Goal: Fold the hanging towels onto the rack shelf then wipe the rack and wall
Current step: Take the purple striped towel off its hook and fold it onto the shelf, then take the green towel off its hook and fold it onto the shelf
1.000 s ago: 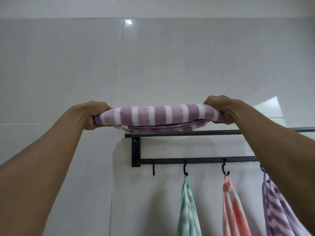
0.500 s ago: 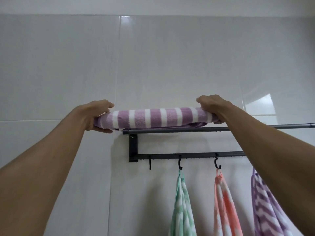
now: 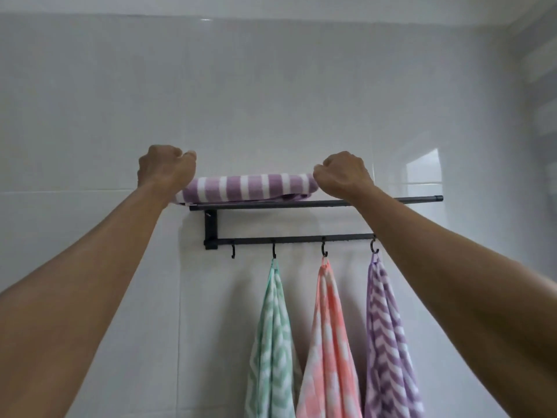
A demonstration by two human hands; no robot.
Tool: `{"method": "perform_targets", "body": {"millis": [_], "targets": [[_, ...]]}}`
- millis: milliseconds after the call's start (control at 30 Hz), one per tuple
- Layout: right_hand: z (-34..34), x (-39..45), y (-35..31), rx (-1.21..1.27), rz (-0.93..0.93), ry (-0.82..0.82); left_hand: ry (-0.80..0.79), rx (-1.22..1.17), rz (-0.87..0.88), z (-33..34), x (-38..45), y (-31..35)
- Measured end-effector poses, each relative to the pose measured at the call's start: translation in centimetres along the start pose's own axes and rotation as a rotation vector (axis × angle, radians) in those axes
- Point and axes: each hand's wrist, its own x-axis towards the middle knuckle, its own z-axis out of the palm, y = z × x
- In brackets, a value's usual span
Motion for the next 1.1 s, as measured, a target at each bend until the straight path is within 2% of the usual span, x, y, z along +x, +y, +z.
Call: {"method": "perform_targets", "body": {"millis": [167,367,567,733,833,1100], "targets": [[-5.1,-6.9,1.8,0.043,-0.05,-0.097,0.057,-0.018,-0.019,-1.5,-9.0,1.9],[-8.4,-15.9,5.0,0.092,-0.029,-0.228,-0.104,-0.004,-0.086,-1.9,-20.2,1.2],[-8.5,-20.1,7.6,0.102,0.019,-0.418,-0.227,0.003,-0.218,-1.3,-25.5,-1.9],[-4.8,-20.4,9.5,0.087,-0.001,-0.517,-0.37,-0.008,-0.285,1.3,-26.9,-6.4],[-1.0,-19.5,10.4,0.091,-0.013,-0.564,-0.401,-0.01,-0.32,4.0,-26.6,-9.6],[10.5,-14.0,11.7,0.079,0.055,-0.626,-0.489,-0.046,-0.375,13.2,-21.0,-15.5]]}}
